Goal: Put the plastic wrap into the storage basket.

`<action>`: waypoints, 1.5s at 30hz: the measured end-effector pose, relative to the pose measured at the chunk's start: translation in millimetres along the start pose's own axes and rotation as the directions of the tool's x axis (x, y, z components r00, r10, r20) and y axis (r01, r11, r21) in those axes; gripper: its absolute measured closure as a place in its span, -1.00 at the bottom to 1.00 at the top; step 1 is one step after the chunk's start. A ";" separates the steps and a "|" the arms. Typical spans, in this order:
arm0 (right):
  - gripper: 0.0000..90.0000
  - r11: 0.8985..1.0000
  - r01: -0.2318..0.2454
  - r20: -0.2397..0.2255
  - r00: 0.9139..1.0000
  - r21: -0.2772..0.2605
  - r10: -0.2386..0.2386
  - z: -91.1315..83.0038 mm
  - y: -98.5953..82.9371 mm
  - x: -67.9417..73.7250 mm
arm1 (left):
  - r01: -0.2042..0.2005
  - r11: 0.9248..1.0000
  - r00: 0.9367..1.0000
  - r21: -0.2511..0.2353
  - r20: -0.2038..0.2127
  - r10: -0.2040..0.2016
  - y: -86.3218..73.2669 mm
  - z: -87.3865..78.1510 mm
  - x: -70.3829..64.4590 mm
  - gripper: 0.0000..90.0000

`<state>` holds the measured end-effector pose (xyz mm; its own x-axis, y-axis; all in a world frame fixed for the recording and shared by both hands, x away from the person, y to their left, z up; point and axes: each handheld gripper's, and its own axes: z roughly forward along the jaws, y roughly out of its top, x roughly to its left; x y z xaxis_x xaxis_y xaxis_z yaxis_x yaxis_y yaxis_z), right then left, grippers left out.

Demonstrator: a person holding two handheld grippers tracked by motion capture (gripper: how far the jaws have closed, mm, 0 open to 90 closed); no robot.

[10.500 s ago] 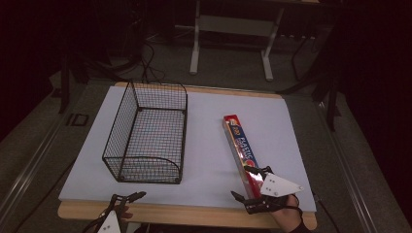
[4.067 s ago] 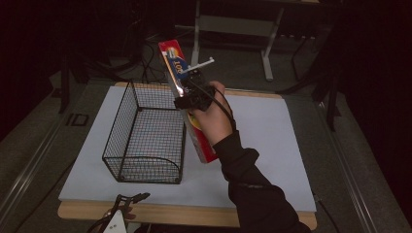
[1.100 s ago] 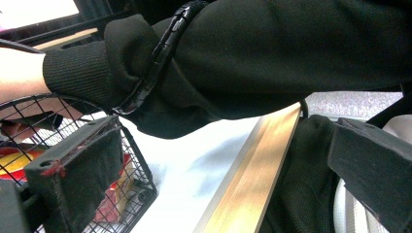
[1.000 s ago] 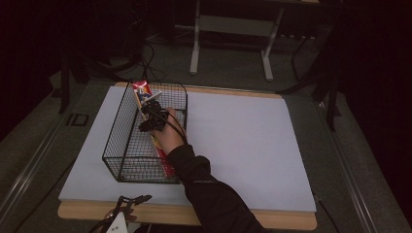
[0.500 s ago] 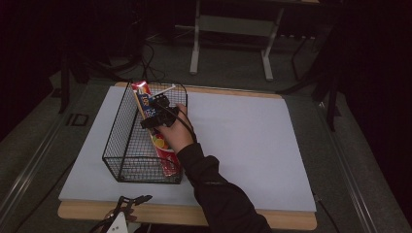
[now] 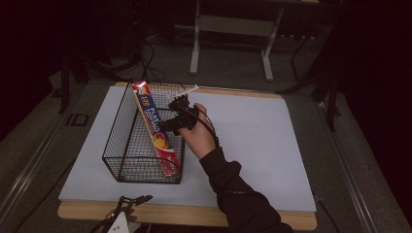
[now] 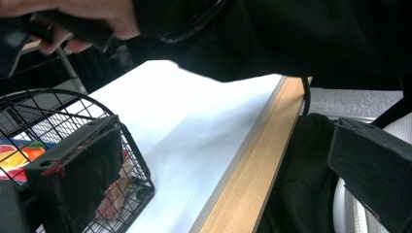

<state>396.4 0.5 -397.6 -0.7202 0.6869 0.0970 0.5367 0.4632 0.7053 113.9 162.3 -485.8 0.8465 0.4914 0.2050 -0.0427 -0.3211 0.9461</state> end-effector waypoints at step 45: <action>-0.73 0.994 0.091 0.105 0.990 0.063 -0.097 -50.2 -155.4 -73.9 | 0.005 1.000 1.000 0.020 -0.006 -0.005 -1.5 3.8 0.4 -1.00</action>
<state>344.2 -150.3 -479.1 -0.7187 0.6937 -0.0468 0.4956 0.5584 0.6653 116.3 159.9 -488.1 0.8437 0.4977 0.2013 -0.0272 -0.3350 0.9418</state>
